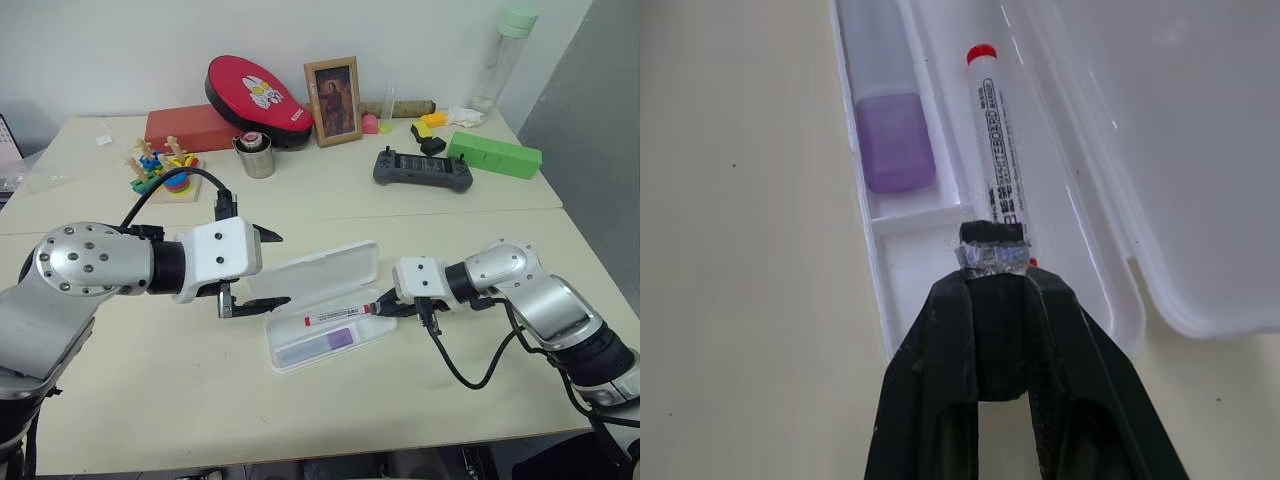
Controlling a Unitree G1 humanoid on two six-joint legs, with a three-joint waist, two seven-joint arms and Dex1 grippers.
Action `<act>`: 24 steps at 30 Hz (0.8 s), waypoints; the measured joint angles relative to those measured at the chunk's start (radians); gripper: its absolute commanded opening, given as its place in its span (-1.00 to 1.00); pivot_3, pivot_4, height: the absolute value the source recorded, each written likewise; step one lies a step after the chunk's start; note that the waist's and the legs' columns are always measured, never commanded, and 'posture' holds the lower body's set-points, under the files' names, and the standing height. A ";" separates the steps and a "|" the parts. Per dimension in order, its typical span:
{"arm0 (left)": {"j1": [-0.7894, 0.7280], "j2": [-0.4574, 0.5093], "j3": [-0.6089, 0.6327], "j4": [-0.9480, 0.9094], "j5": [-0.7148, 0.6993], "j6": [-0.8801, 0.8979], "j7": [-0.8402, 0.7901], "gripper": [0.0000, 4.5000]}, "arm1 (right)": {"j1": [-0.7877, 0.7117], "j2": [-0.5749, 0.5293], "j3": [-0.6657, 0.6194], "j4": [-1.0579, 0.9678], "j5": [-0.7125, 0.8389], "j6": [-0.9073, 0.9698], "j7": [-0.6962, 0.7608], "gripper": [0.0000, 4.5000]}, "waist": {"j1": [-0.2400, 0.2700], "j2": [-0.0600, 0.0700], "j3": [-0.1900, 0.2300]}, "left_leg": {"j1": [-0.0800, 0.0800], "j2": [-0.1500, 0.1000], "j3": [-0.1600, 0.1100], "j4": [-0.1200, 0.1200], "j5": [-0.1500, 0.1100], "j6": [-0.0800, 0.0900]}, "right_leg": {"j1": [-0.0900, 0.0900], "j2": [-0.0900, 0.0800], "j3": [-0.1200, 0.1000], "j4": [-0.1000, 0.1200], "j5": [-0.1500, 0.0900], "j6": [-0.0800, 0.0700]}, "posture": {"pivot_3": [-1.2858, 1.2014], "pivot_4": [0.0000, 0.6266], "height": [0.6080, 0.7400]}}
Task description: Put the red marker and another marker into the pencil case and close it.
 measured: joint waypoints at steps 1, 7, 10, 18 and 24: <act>0.000 0.000 -0.007 0.006 0.011 -0.007 -0.003 1.00 | 0.001 0.005 0.008 0.006 -0.006 -0.011 0.003 -0.87 | 0.000 0.000 0.000 | 0.000 0.000 0.000 0.000 0.000 0.000 | 0.000 0.000 0.000 0.000 0.000 0.000 | 0.03 -0.52 1.00; 0.001 -0.001 -0.010 0.009 0.027 -0.013 -0.014 1.00 | 0.000 0.012 0.024 0.026 -0.040 -0.053 0.012 -0.87 | 0.000 0.000 0.000 | 0.000 0.000 0.000 0.000 0.000 0.000 | 0.000 0.000 0.000 0.000 0.000 0.000 | 0.03 -0.52 1.00; 0.002 -0.001 -0.010 0.010 0.032 -0.013 -0.015 1.00 | 0.000 0.014 0.024 0.026 -0.042 -0.054 0.015 -0.72 | 0.000 0.000 0.000 | 0.000 0.000 0.000 0.000 0.000 0.000 | 0.000 0.000 0.000 0.000 0.000 0.000 | 0.03 -0.52 1.00; 0.003 -0.010 -0.005 0.018 0.024 -0.007 -0.016 1.00 | -0.045 0.062 -0.018 0.011 0.022 0.053 0.015 -0.22 | 0.000 0.000 0.000 | 0.000 0.000 0.000 0.000 0.000 0.000 | 0.000 0.000 0.000 0.000 0.000 0.000 | 0.03 -0.52 1.00; -0.015 -0.020 0.008 0.034 -0.004 0.015 -0.017 1.00 | -0.048 0.058 -0.038 -0.025 0.063 0.108 0.024 -0.22 | 0.001 0.000 0.000 | -0.001 0.000 0.000 0.000 0.000 0.000 | 0.000 0.000 0.000 0.000 0.000 0.000 | 0.03 -0.52 1.00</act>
